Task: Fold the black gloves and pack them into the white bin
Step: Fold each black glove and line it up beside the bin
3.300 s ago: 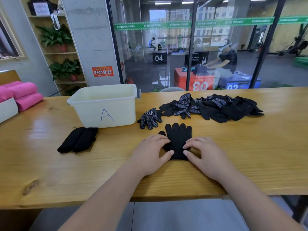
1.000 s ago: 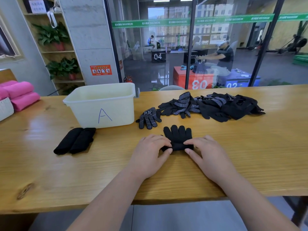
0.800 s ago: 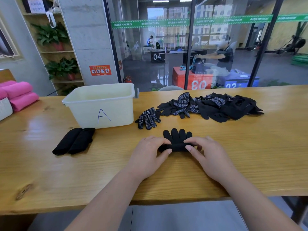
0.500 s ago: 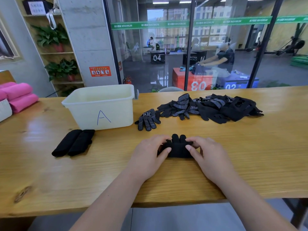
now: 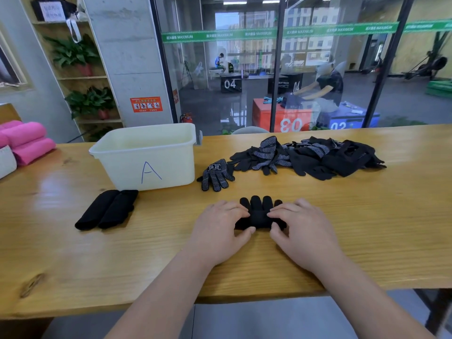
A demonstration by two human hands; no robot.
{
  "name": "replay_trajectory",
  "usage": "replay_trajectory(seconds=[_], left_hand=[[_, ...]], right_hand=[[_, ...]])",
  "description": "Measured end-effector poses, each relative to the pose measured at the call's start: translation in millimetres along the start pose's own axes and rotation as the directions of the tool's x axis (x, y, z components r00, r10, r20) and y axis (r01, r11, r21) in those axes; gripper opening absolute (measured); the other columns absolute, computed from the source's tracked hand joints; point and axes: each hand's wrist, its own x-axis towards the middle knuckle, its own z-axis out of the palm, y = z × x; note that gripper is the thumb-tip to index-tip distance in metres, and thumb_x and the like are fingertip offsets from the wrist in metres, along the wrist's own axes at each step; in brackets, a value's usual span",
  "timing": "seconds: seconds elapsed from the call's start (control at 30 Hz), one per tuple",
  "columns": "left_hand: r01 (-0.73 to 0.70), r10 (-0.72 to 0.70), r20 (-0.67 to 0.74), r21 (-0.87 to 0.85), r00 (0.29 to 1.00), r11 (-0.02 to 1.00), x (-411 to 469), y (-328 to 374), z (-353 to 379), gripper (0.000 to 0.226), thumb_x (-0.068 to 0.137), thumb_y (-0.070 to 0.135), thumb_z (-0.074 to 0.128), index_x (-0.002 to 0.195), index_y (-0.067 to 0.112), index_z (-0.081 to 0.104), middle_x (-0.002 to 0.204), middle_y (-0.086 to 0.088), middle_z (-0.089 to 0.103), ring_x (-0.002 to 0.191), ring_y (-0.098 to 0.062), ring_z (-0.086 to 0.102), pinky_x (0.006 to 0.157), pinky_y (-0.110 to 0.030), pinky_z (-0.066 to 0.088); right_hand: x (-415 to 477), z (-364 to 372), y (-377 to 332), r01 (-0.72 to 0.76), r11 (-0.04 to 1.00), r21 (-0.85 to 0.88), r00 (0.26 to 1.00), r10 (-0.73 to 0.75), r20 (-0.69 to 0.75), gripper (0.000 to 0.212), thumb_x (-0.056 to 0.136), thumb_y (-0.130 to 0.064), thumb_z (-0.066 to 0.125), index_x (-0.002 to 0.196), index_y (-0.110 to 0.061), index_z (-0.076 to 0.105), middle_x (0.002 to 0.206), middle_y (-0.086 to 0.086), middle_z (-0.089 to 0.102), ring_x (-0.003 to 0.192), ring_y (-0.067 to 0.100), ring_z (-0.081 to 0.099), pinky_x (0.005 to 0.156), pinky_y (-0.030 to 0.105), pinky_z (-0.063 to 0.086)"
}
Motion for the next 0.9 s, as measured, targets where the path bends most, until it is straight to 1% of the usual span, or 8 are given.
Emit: replay_trajectory(seconds=[0.1,0.27,0.33,0.4,0.53,0.63,0.73,0.9], left_hand=[[0.020,-0.019,0.022,-0.046,1.000,0.999,-1,-3,0,0.040,0.094,0.053,0.066,0.129,0.034,0.072,0.131,0.024,0.065,0.121,-0.002,0.052,0.107,-0.034,0.045],[0.092,-0.085,0.052,-0.159,0.995,0.983,-2,-6,-5,0.036,0.100,0.041,0.065,0.136,0.037,0.066,0.122,0.026,0.063,0.115,0.001,0.050,0.105,-0.035,0.046],[0.147,-0.133,0.073,-0.239,0.988,0.960,-3,-6,-8,0.037,0.102,0.041,0.064,0.139,0.041,0.063,0.116,0.029,0.059,0.114,0.003,0.052,0.105,-0.031,0.047],[0.193,-0.171,0.095,-0.330,0.981,0.924,-3,-8,-8,0.036,0.102,0.047,0.062,0.139,0.047,0.061,0.122,0.027,0.062,0.119,0.003,0.054,0.106,-0.031,0.048],[0.217,-0.196,0.095,-0.391,0.976,0.894,-3,-11,-5,0.035,0.102,0.056,0.058,0.136,0.050,0.061,0.129,0.022,0.066,0.124,0.002,0.055,0.107,-0.033,0.049],[0.164,-0.167,0.018,-0.300,0.986,0.940,-1,-6,-5,0.037,0.103,0.051,0.060,0.139,0.043,0.060,0.131,0.022,0.061,0.124,0.002,0.053,0.105,-0.025,0.046],[0.070,-0.089,-0.102,-0.178,0.991,0.981,1,-4,-2,0.037,0.099,0.039,0.069,0.135,0.033,0.063,0.129,0.018,0.056,0.122,-0.005,0.051,0.102,-0.026,0.044],[-0.054,0.054,-0.118,-0.001,0.992,0.999,1,-3,3,0.020,0.099,0.035,0.067,0.118,0.032,0.073,0.119,0.019,0.060,0.115,-0.010,0.052,0.098,-0.033,0.043]], right_hand=[[1,-4,1,-0.019,1.000,-0.014,0.995,0.020,0.097,0.040,0.087,-0.054,0.053,0.123,-0.044,0.067,0.120,-0.030,0.064,0.108,0.005,0.048,0.090,0.032,0.047],[2,-8,3,-0.069,0.986,0.154,0.993,0.053,0.105,0.036,0.096,-0.037,0.065,0.131,-0.042,0.065,0.114,-0.030,0.063,0.106,0.002,0.046,0.093,0.027,0.047],[1,-10,3,-0.123,0.960,0.252,0.989,0.099,0.106,0.036,0.096,-0.037,0.068,0.131,-0.047,0.064,0.106,-0.031,0.058,0.100,0.000,0.049,0.087,0.023,0.046],[0,-11,7,-0.198,0.918,0.343,0.978,0.163,0.128,0.033,0.096,-0.042,0.068,0.126,-0.055,0.064,0.104,-0.024,0.057,0.093,0.000,0.054,0.080,0.018,0.044],[1,-9,13,-0.262,0.835,0.483,0.965,0.216,0.150,0.025,0.094,-0.047,0.067,0.117,-0.058,0.068,0.103,-0.013,0.061,0.090,0.004,0.060,0.084,0.029,0.049],[2,-6,11,-0.245,0.907,0.343,0.969,0.224,0.100,0.025,0.098,-0.049,0.061,0.122,-0.051,0.067,0.104,-0.018,0.060,0.088,0.004,0.055,0.078,0.025,0.045],[3,0,8,-0.181,0.977,0.116,0.981,0.188,-0.050,0.030,0.100,-0.046,0.062,0.128,-0.037,0.068,0.112,-0.018,0.057,0.102,0.007,0.049,0.075,0.027,0.048],[2,4,8,-0.035,0.999,0.021,0.990,0.038,-0.135,0.014,0.098,-0.031,0.069,0.109,-0.031,0.079,0.115,-0.017,0.061,0.100,0.011,0.053,0.071,0.024,0.046]])
